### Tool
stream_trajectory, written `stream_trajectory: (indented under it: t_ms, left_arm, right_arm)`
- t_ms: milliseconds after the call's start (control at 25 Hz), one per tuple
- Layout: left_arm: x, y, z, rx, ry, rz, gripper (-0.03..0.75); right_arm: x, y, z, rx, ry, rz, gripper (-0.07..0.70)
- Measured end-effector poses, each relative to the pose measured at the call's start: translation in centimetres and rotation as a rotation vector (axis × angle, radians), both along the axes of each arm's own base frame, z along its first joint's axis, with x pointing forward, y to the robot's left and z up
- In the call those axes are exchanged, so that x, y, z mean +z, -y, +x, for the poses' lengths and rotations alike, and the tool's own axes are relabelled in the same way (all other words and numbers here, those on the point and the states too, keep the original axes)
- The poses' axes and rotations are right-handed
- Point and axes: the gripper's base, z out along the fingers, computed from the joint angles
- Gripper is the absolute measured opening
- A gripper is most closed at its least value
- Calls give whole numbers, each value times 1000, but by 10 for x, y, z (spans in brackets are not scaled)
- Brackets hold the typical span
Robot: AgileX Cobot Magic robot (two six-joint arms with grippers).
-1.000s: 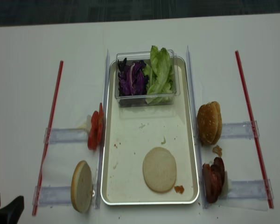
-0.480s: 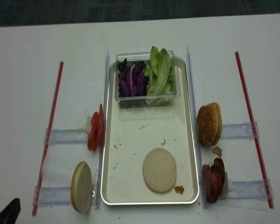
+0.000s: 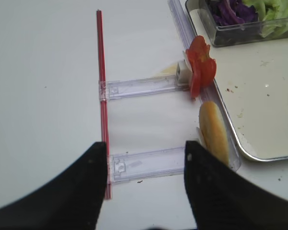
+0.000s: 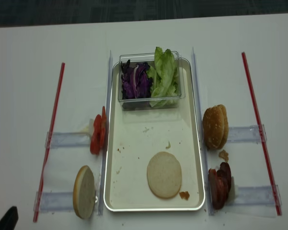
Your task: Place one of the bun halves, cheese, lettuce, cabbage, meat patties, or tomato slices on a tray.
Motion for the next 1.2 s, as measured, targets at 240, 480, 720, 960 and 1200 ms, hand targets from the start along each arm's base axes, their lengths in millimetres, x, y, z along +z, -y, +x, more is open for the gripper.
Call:
stream_trajectory:
  t_ms: [240, 480, 720, 960, 1200]
  left_arm:
    - [0, 0, -1, 8, 2, -6, 349]
    - [0, 0, -1, 10, 2, -9, 349]
    - [0, 0, -1, 19, 1, -19, 349]
    - [0, -2, -1, 38, 0, -21, 349]
    - [0, -2, -1, 40, 0, -21, 349]
  right_arm:
    - [0, 0, 0, 1, 0, 2, 409]
    - [0, 0, 0, 1, 0, 2, 409]
    - [0, 0, 0, 1, 0, 2, 409]
    - [0, 0, 0, 1, 0, 2, 409]
    - [0, 0, 0, 1, 0, 2, 409]
